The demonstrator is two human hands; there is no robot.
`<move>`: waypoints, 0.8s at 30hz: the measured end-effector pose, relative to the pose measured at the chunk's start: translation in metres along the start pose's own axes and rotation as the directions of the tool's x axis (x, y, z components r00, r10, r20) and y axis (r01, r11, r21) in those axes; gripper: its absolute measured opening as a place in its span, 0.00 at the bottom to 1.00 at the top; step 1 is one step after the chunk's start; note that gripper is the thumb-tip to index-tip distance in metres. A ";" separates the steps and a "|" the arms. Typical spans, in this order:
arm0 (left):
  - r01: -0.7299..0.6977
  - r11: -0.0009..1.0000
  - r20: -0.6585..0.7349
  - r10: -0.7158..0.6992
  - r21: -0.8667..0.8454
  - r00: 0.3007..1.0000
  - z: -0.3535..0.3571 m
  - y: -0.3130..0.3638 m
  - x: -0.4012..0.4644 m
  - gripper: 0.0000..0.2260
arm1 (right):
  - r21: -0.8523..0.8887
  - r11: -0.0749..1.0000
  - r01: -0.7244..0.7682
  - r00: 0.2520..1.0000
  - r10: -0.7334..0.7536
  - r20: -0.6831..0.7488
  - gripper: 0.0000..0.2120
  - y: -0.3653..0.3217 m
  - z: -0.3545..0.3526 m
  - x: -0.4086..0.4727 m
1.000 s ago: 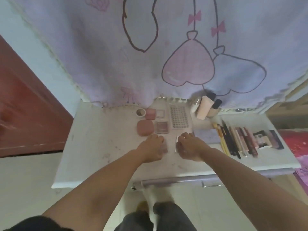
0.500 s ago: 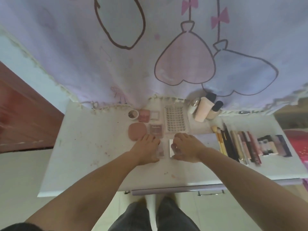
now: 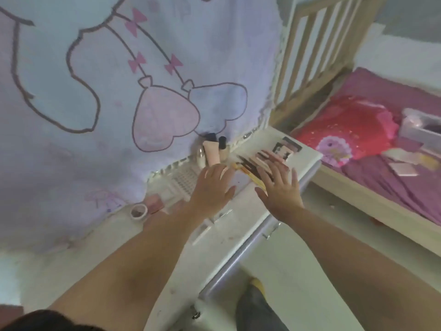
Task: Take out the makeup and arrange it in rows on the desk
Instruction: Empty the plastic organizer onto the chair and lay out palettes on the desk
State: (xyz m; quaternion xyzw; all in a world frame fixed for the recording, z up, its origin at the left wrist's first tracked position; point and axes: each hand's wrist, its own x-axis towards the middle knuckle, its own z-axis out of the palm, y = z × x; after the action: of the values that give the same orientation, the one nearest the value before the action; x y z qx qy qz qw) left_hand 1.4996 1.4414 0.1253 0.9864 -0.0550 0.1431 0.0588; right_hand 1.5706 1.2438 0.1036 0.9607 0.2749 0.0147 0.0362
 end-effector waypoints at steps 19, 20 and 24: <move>-0.805 0.521 0.480 0.804 -0.283 0.351 0.061 0.453 -0.219 0.29 | 0.065 0.190 -0.980 0.201 0.908 0.368 0.28 0.004 0.056 -0.622; -0.826 0.481 0.472 0.825 -0.294 0.312 0.059 0.480 -0.242 0.29 | 0.060 0.142 -0.988 0.154 0.911 0.382 0.28 -0.004 0.059 -0.656; -0.874 0.343 0.460 0.873 -0.343 0.162 0.050 0.582 -0.344 0.29 | 0.020 -0.060 -0.998 -0.045 0.904 0.425 0.28 -0.031 0.068 -0.796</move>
State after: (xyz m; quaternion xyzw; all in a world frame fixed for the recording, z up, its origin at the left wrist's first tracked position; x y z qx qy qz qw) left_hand 1.1128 0.8923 0.0365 0.7636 -0.6246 -0.1540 -0.0551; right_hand 0.8821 0.8450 0.0264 0.8474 -0.4993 -0.1465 -0.1058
